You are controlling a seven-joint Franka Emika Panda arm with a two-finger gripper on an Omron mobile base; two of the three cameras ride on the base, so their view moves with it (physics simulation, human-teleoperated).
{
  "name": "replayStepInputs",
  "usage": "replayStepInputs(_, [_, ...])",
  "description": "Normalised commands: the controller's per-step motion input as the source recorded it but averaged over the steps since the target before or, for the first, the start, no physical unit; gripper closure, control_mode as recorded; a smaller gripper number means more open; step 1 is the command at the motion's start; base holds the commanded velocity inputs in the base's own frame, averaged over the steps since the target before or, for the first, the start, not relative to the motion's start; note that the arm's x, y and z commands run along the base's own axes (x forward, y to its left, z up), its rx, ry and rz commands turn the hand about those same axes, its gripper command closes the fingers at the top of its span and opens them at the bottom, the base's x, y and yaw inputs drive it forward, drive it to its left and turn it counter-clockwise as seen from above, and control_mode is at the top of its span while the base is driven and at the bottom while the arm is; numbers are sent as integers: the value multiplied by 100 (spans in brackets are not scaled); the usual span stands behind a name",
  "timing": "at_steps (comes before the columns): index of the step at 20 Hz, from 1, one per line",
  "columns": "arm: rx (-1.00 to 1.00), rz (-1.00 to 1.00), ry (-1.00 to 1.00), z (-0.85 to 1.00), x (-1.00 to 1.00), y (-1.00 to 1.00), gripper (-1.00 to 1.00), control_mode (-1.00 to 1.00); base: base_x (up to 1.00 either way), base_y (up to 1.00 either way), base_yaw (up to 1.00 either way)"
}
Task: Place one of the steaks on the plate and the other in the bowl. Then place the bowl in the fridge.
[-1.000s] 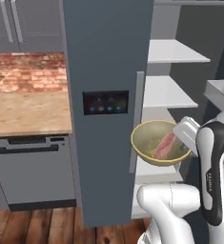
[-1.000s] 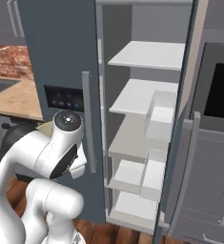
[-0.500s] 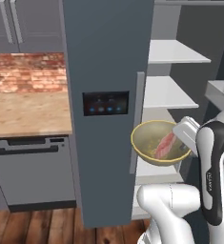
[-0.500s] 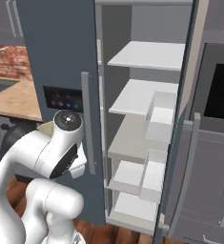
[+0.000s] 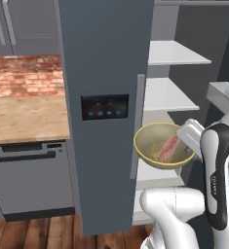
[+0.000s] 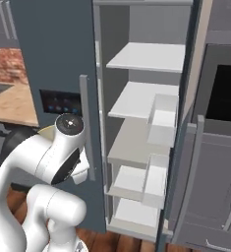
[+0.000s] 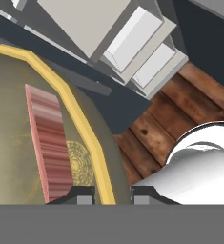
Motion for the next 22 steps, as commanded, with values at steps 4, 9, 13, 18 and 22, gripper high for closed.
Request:
replayStepInputs(4, [0,0,0,0,0,0,100,100,36,35,-16])
replayStepInputs(9, [0,0,0,0,0,0,100,100,32,30,-16])
replayStepInputs(13, [0,0,0,0,0,0,100,100,25,15,-16])
replayStepInputs(18, [0,0,0,0,0,0,100,100,18,1,-15])
replayStepInputs(22, [0,0,0,0,0,0,100,100,25,4,-12])
